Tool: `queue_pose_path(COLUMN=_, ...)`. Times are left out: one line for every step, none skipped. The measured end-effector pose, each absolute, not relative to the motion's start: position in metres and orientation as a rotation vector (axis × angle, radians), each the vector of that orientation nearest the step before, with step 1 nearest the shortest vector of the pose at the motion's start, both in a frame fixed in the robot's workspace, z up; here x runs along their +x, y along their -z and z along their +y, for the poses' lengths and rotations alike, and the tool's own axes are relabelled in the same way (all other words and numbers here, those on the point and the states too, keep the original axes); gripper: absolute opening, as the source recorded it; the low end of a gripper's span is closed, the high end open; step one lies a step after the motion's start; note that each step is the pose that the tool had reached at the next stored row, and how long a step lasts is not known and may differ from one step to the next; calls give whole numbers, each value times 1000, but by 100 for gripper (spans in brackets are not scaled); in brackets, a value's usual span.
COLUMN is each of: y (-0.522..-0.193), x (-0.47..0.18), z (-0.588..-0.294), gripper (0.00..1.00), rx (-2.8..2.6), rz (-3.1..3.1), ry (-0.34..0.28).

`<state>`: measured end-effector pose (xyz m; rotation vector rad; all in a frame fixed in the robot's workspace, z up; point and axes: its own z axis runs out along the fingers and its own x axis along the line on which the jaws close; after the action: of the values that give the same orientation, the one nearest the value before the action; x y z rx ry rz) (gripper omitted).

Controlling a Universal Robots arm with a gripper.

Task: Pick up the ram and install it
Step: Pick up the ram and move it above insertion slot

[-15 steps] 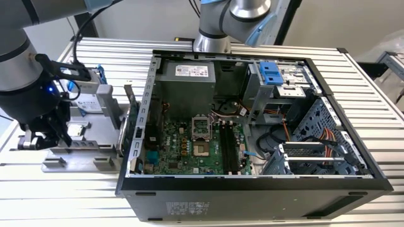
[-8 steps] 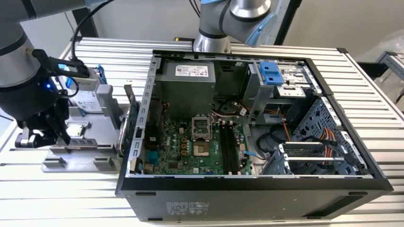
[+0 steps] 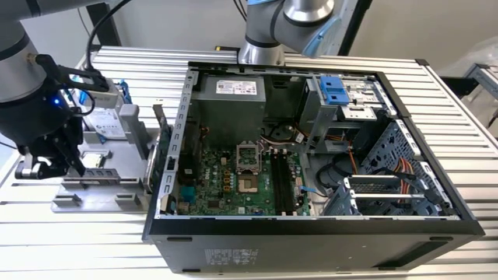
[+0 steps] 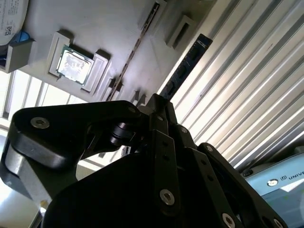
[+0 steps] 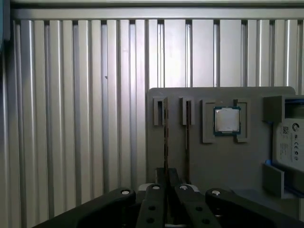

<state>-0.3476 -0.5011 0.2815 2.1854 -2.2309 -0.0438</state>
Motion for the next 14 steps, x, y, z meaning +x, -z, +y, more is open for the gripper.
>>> queue_pose_path(y=-282, x=-348, z=-501, gripper=0, rx=2185, rz=-2231, ry=44)
queue_pose_path(y=-283, x=-348, z=-501, gripper=0, rx=2185, rz=-2231, ry=44)
queue_pose_path(y=-284, x=-348, z=-501, gripper=0, rx=2185, rz=-2231, ry=44)
queue_pose_path(y=-285, x=-348, z=-501, gripper=0, rx=2185, rz=-2231, ry=44)
queue_pose_path(y=-286, x=-348, z=-501, gripper=0, rx=2185, rz=-2231, ry=44)
queue_pose_path(y=-287, x=-348, z=-501, gripper=0, rx=2186, rz=-2231, ry=44)
queue_pose_path(y=-287, x=-348, z=-501, gripper=0, rx=2185, rz=-2231, ry=44)
queue_pose_path(y=-288, x=-348, z=-501, gripper=0, rx=2186, rz=-2231, ry=44)
queue_pose_path(y=-288, x=-348, z=-501, gripper=0, rx=2185, rz=-2231, ry=44)
queue_pose_path(y=-289, x=-348, z=-501, gripper=0, rx=2185, rz=-2231, ry=44)
queue_pose_path(y=-290, x=-348, z=-501, gripper=0, rx=2186, rz=-2231, ry=44)
queue_pose_path(y=-290, x=-348, z=-501, gripper=0, rx=2186, rz=-2231, ry=44)
queue_pose_path(y=-290, x=-348, z=-501, gripper=0, rx=2186, rz=-2232, ry=44)
queue_pose_path(y=-291, x=-348, z=-501, gripper=0, rx=2186, rz=-2232, ry=44)
